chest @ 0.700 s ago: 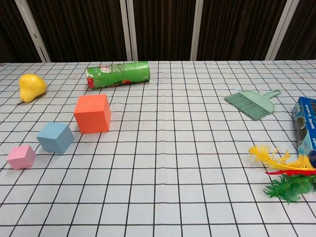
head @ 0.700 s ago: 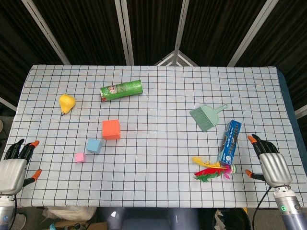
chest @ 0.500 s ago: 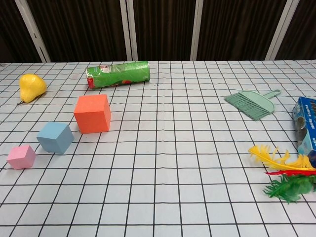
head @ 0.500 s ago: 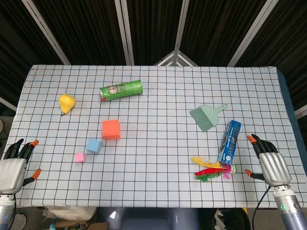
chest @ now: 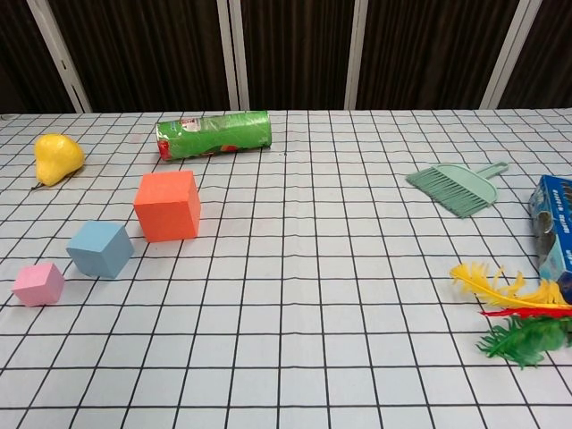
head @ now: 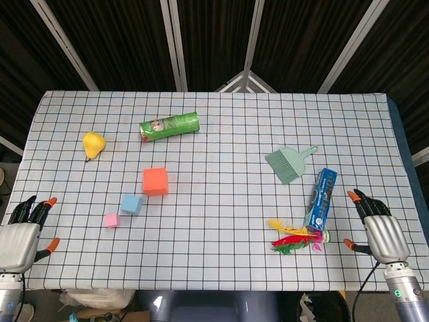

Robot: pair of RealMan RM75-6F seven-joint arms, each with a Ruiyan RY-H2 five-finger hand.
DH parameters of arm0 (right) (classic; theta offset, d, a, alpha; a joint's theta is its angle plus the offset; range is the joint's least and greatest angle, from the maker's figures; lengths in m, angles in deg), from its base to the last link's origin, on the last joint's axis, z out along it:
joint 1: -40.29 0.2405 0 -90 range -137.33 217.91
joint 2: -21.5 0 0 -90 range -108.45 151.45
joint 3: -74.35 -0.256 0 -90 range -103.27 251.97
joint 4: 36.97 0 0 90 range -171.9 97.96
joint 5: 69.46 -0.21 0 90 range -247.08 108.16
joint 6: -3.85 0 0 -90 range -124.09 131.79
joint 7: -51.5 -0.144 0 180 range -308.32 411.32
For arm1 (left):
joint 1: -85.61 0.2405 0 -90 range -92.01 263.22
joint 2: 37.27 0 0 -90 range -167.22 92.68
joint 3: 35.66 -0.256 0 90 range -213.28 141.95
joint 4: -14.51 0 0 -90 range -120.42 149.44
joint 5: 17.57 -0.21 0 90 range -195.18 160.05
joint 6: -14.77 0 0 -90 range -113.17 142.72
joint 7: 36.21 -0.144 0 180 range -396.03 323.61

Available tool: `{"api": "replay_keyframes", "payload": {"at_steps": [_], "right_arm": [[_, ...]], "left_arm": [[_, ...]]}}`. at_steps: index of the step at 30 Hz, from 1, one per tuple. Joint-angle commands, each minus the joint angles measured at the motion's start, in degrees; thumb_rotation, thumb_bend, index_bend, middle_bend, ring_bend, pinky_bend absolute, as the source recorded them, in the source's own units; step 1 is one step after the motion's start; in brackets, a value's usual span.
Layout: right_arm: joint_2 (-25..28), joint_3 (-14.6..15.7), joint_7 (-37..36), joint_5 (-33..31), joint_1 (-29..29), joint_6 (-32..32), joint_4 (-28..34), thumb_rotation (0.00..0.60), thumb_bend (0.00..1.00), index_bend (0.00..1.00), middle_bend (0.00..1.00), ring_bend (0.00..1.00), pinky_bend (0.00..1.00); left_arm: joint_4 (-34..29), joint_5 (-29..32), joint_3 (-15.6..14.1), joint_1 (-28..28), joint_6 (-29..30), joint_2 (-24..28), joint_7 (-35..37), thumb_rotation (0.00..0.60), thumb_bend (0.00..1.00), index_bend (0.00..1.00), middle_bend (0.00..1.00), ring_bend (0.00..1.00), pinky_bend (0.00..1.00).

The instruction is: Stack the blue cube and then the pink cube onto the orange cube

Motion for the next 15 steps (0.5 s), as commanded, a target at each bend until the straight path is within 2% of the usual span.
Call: {"api": "replay_keyframes", "payload": {"at_steps": [1,4,6,7,10,11,12,15], "right_arm": [[0.00,0.12,0.06,0.21,0.15,-0.23,0.06,0.600,0.19,0.02,0.09,0.16,0.15],[-0.03,0.13,-0.02,0.41,0.21,-0.22,0.06,0.600,0.19,0.02,0.09,0.16,0.15],[-0.04,0.17,-0.03,0.17,0.28,-0.55,0.02,0.600,0.19,0.02,0.09,0.16,0.15],[-0.07,0.11,-0.02,-0.03,0.36,-0.76,0.01,0.600,0.19,0.02,0.09,0.16,0.15],[-0.11,0.02,0.00,-0.18,0.56,-1.07,0.05,0.600,0.19,0.02,0.09,0.16,0.15],[-0.08,0.00,-0.11,-0.09,0.61,-1.09,0.09,0.600,0.19,0.02,0.09,0.16,0.15],[-0.07,0.00,-0.16,-0.05,0.64,-1.11,0.08,0.600,0.19,0.02,0.09,0.16,0.15],[-0.07,0.02,-0.21,-0.26,0.74,-1.44,-0.05,0.600,0.19,0.02,0.09,0.16,0.15]], "left_arm": [[-0.11,-0.18,0.13,-0.07,0.19,-0.13,0.04,0.600,0.29,0.10,0.18,0.06,0.09],[0.36,-0.47,0.54,-0.80,-0.43,-0.62,0.34,0.600,0.29,0.10,0.26,0.07,0.07],[0.51,-0.37,1.11,-1.68,-1.35,-0.88,0.62,0.600,0.29,0.10,0.36,0.14,0.10],[0.54,0.06,1.68,-2.39,-2.13,-1.01,0.61,0.600,0.29,0.10,0.42,0.20,0.15],[-0.17,1.78,3.98,-4.85,-4.22,-1.22,-1.97,0.600,0.27,0.12,0.66,0.44,0.43],[-0.76,2.33,5.16,-5.96,-4.64,-1.59,-3.81,0.600,0.27,0.14,0.74,0.51,0.49],[-1.10,2.69,5.75,-6.53,-4.83,-1.91,-4.86,0.600,0.27,0.16,0.80,0.58,0.54],[-2.86,4.73,7.38,-8.66,-6.50,-3.09,-8.63,0.600,0.26,0.21,0.91,0.70,0.63]]}}
